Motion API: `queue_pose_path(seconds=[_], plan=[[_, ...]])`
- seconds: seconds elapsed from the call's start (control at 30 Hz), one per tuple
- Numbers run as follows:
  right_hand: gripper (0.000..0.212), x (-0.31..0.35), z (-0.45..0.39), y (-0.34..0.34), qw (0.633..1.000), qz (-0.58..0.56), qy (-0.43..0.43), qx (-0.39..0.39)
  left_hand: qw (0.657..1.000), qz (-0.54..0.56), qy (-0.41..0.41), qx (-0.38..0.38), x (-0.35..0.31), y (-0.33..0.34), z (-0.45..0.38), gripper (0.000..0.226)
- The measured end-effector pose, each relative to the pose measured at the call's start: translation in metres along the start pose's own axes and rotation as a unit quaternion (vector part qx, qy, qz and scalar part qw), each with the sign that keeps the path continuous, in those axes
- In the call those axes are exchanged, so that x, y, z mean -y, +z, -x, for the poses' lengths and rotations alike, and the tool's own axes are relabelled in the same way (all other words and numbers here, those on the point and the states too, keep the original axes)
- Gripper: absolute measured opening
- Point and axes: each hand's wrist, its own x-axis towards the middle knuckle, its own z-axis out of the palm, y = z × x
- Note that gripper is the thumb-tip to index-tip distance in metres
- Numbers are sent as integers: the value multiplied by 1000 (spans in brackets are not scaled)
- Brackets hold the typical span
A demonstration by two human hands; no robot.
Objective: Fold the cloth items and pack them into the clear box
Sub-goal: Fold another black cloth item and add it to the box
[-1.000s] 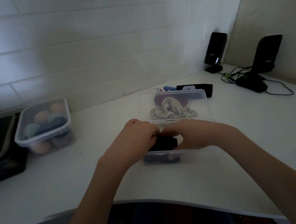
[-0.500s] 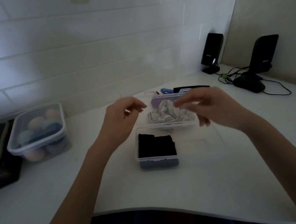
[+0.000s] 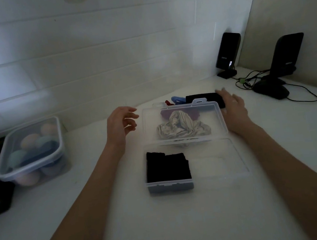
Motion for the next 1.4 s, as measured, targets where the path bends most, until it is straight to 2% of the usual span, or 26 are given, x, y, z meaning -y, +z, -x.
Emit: queue_pose_path(seconds=[0.07, 0.17, 0.23, 0.33, 0.47, 0.57, 0.67, 0.73, 0.77, 0.87, 0.9, 0.93, 0.97, 1.07, 1.17, 1.23, 1.3, 1.33, 1.4], plan=[[56, 3, 4, 4, 997, 73, -9, 24, 1000, 15, -18, 1, 2, -1, -2, 26], [45, 7, 8, 2, 990, 132, -44, -21, 1000, 11, -20, -8, 3, 2, -4, 29], [30, 7, 8, -1, 996, 58, -51, -40, 1000, 2, -15, -7, 3, 4, -3, 29], [14, 11, 8, -9, 986, -150, -18, -69, 1000, -1, -5, -6, 2, 7, 0, 28], [15, 24, 3, -28, 958, -251, -5, -138, 1000, -7, 25, -9, -3, 9, 6, 26], [11, 43, 8, -47, 934, -323, -55, -143, 995, -34, 87, -25, -12, 12, 12, 24], [19, 71, 22, -65, 899, -401, -124, -123, 982, -60, 180, -26, -35, 23, 20, 16], [15, 91, 32, -74, 881, -435, -155, -107, 963, -117, 244, 3, -55, 35, 26, 8], [13, 101, 37, -77, 875, -443, -166, -99, 944, -172, 282, 23, -64, 41, 30, 16], [13, 125, 54, -80, 860, -467, -191, -75, 853, -344, 374, 120, -84, 61, 37, 67], [13, 132, 60, -79, 855, -475, -196, -68, 834, -373, 379, 151, -87, 69, 40, 78], [12, 136, 64, -78, 850, -485, -197, -59, 828, -381, 373, 173, -87, 75, 42, 82], [11, 139, 69, -76, 844, -498, -192, -49, 834, -372, 363, 185, -86, 80, 44, 79], [7, 140, 77, -74, 814, -564, -139, 3, 882, -282, 334, 177, -76, 82, 48, 52], [21, 129, 74, -75, 799, -588, -86, 85, 897, -257, 328, 152, -68, 76, 49, 43], [31, 119, 75, -75, 817, -543, -131, 146, 912, -226, 299, 165, -67, 72, 49, 39], [56, 114, 82, -75, 834, -471, -211, 194, 944, -157, 227, 182, -66, 71, 48, 32], [67, 114, 84, -74, 841, -445, -235, 201, 955, -128, 193, 183, -64, 70, 47, 30], [74, 118, 88, -72, 846, -426, -256, 194, 966, -104, 137, 193, -63, 67, 47, 31]])
